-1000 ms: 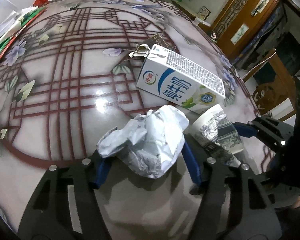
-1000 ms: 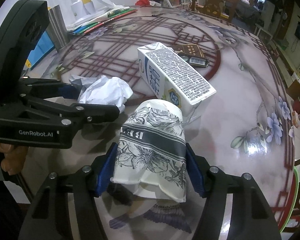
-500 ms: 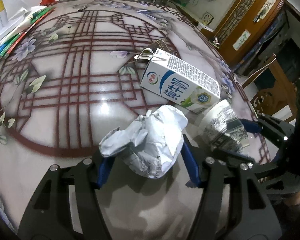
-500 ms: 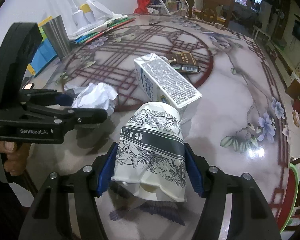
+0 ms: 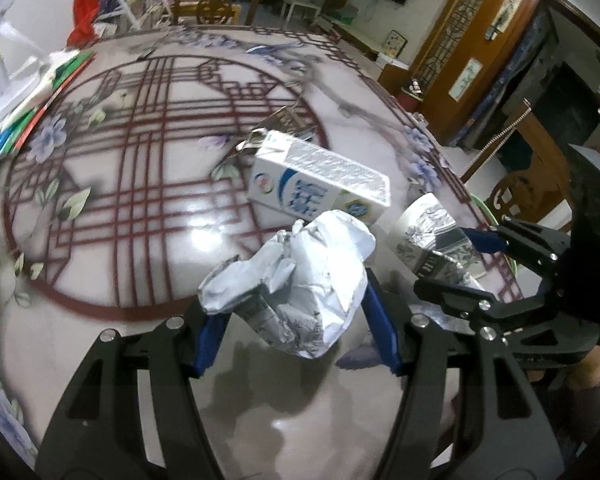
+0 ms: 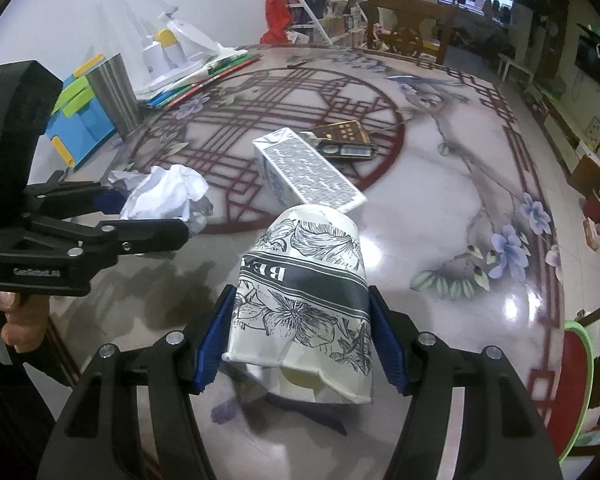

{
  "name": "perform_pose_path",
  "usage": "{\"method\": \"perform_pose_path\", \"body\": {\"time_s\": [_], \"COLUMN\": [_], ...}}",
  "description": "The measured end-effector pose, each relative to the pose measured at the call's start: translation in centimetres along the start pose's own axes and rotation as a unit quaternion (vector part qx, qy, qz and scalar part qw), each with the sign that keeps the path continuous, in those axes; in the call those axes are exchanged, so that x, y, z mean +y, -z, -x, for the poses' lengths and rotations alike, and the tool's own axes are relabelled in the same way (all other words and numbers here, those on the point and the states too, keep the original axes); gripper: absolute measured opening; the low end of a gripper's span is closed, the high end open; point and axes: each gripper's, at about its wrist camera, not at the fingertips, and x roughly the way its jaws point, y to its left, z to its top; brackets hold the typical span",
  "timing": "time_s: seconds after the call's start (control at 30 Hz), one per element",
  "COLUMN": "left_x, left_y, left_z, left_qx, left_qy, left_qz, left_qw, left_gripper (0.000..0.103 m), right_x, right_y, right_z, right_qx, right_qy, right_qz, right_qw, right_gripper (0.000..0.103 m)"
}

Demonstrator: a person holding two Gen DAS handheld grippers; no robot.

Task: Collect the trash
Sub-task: 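Carry the foil wrapper and paper cup over the red bin with both tools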

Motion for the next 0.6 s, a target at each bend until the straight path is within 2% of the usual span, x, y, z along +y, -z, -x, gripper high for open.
{"method": "perform_pose_path", "body": {"time_s": [0.27,0.6], "left_x": [-2.8,-9.1], "left_y": [-1.5,-4.0], "left_z": [-0.3,-2.4], "left_qx": [0.003,0.007], "left_qy": [0.02,0.063], "left_qz": [-0.023,-0.061], "left_qw": [0.9995,0.9961], "left_gripper": [0.06,0.06], "right_x": [-3.1,-8.7], "right_y": [0.7,1.6], "right_z": [2.2,6.1], "right_qx": [-0.021,-0.058], "right_qy": [0.019,0.048], "right_qz": [-0.035,-0.099], "right_qw": [0.999,0.992], "right_gripper": [0.062,0.062]}}
